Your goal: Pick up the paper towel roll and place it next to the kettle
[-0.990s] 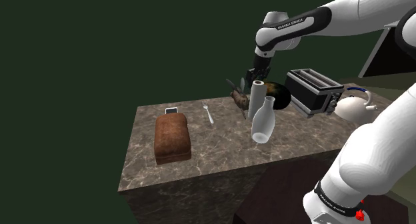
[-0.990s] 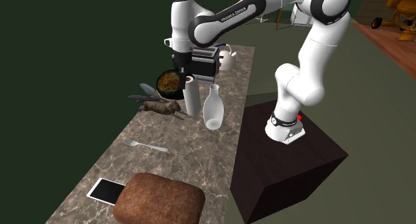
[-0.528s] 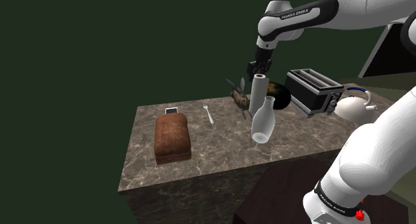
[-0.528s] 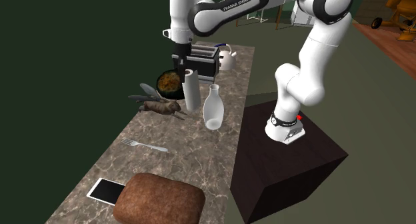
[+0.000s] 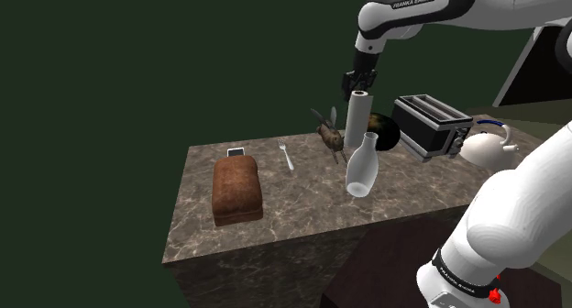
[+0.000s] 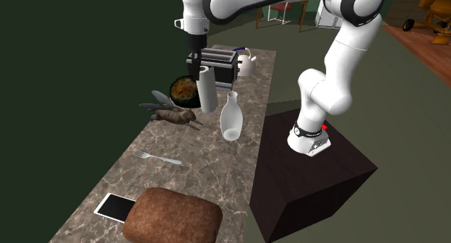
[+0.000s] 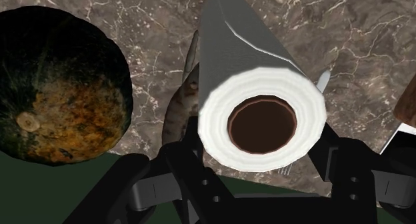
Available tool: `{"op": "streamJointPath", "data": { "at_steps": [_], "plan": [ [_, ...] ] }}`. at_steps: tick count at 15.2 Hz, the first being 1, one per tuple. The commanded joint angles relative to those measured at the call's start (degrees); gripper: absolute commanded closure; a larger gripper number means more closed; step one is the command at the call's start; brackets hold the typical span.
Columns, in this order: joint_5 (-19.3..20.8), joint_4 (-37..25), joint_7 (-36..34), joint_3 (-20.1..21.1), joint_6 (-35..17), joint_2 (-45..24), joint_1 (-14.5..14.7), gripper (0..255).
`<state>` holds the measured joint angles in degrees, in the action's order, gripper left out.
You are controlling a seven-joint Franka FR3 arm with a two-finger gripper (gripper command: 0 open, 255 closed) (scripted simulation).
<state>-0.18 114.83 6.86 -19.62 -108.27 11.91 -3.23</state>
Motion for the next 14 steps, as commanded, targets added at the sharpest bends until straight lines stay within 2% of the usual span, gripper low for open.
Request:
{"op": "streamJointPath", "data": {
  "at_steps": [1, 14],
  "plan": [
    [0.02, -1.36, -0.08, 0.04, 1.43, 0.06, 0.02, 255],
    [-0.34, -12.52, -0.34, 0.15, 11.53, -1.05, 0.23, 255]
  ]
}}
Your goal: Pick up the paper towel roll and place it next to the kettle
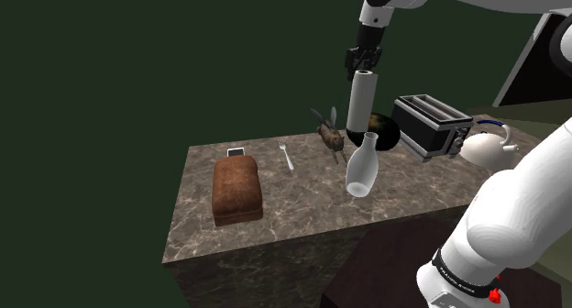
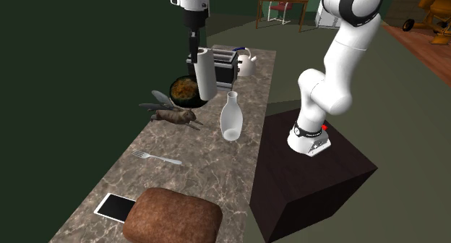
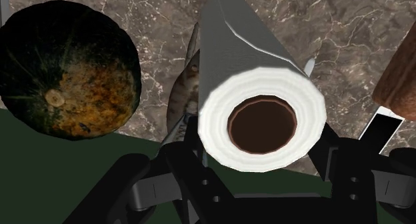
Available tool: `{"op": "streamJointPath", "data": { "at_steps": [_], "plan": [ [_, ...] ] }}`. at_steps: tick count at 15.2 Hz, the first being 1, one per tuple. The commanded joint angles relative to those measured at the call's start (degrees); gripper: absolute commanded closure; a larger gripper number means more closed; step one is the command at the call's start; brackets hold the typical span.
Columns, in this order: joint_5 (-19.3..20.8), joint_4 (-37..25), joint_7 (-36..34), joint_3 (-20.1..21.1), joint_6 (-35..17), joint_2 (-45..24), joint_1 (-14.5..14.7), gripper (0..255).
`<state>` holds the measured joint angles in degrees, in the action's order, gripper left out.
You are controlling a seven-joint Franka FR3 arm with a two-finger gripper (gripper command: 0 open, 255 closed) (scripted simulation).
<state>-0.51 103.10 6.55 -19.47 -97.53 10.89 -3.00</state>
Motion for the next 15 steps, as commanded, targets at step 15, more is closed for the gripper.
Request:
{"op": "streamJointPath", "data": {
  "at_steps": [15],
  "plan": [
    [-0.39, -12.44, 2.25, -1.49, 11.30, -1.32, -0.87, 255]
  ]
}}
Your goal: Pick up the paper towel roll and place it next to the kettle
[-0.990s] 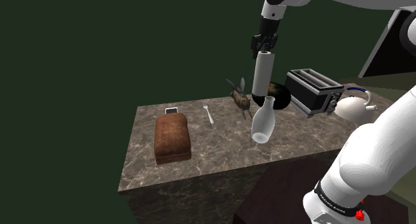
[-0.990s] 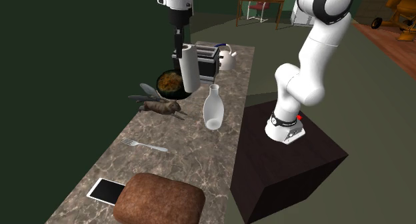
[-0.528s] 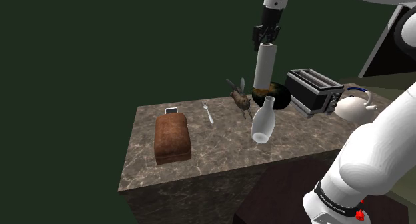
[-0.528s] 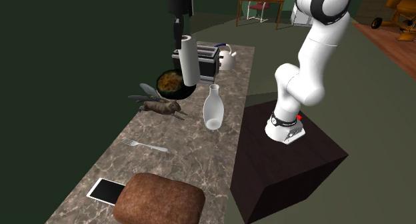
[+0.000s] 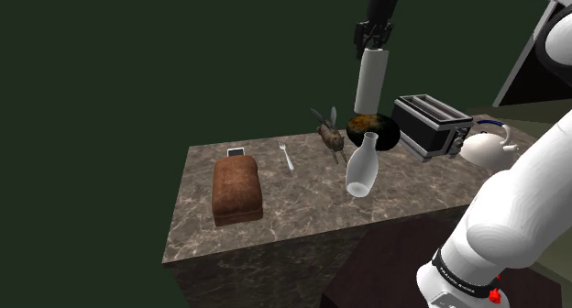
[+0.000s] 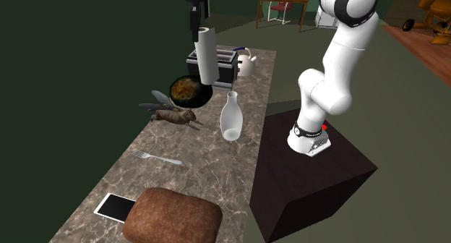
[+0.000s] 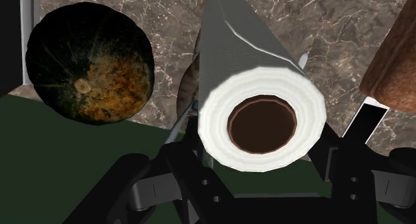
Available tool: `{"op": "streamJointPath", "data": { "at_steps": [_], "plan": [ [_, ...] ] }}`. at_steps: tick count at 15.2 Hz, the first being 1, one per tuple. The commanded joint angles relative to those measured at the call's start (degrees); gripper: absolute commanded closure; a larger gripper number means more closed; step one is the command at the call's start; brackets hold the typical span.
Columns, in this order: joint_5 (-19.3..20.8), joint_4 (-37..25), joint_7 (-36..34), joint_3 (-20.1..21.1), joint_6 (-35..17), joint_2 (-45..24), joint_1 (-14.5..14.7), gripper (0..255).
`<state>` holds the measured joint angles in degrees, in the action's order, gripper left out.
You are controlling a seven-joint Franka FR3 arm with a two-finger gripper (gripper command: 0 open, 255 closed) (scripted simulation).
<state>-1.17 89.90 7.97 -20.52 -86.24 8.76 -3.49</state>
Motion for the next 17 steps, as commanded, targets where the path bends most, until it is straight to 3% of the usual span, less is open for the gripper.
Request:
{"op": "streamJointPath", "data": {
  "at_steps": [1, 9, 17],
  "plan": [
    [0.66, 1.71, 1.82, -0.99, 0.08, 1.86, -0.85, 255],
    [3.75, 6.60, 10.57, -6.15, 1.27, 8.27, -4.65, 255],
    [6.40, 6.96, 20.79, -13.01, 3.11, 10.96, -8.10, 255]
  ]
}}
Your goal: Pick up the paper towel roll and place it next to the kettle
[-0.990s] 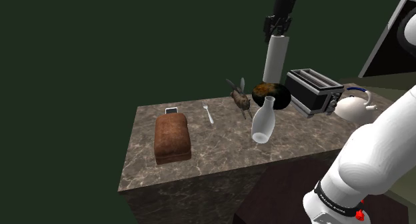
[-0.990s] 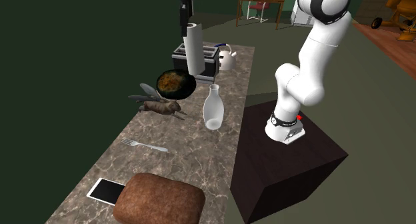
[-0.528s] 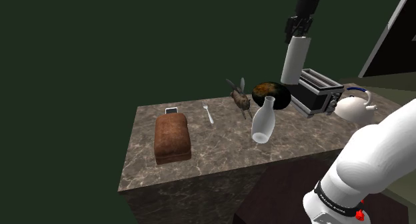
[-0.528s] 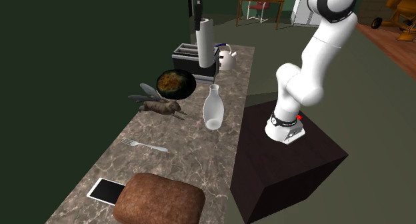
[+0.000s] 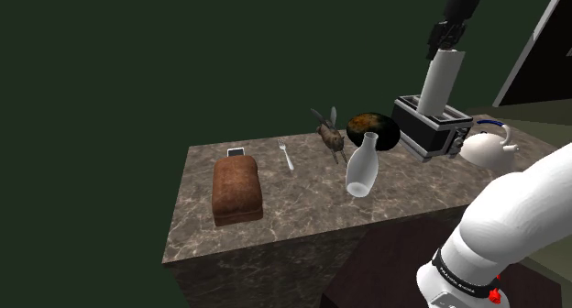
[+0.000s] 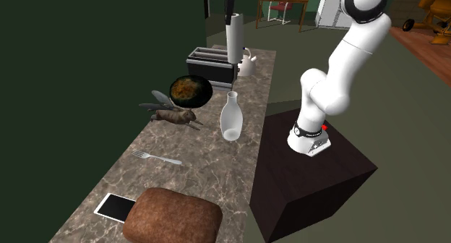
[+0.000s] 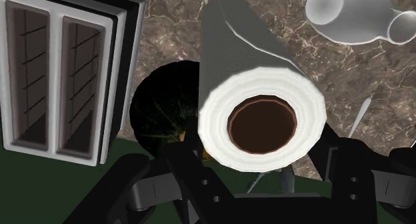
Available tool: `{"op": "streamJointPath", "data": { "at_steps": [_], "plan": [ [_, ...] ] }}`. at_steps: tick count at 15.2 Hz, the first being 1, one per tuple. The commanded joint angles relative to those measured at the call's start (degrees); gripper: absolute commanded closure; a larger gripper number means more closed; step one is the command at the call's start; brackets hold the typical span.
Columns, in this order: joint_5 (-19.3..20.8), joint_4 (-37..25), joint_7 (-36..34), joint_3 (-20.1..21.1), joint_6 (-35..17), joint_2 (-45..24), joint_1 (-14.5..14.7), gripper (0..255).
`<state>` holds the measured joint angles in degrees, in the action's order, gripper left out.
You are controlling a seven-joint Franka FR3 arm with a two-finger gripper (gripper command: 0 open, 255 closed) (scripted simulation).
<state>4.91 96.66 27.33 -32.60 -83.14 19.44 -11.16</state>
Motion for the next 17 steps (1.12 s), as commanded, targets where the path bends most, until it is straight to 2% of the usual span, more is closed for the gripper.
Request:
{"op": "streamJointPath", "data": {
  "at_steps": [1, 11, 14, 17],
  "plan": [
    [0.57, -0.05, 2.82, -1.93, 0.25, 0.32, -0.80, 255],
    [0.52, -6.45, 18.88, -14.80, 2.59, -3.74, -3.49, 255],
    [-1.36, -9.84, 24.93, -20.35, 3.34, -7.24, -3.92, 255],
    [-5.47, -14.07, 32.34, -27.31, 4.36, -12.90, -4.70, 255]
  ]
}}
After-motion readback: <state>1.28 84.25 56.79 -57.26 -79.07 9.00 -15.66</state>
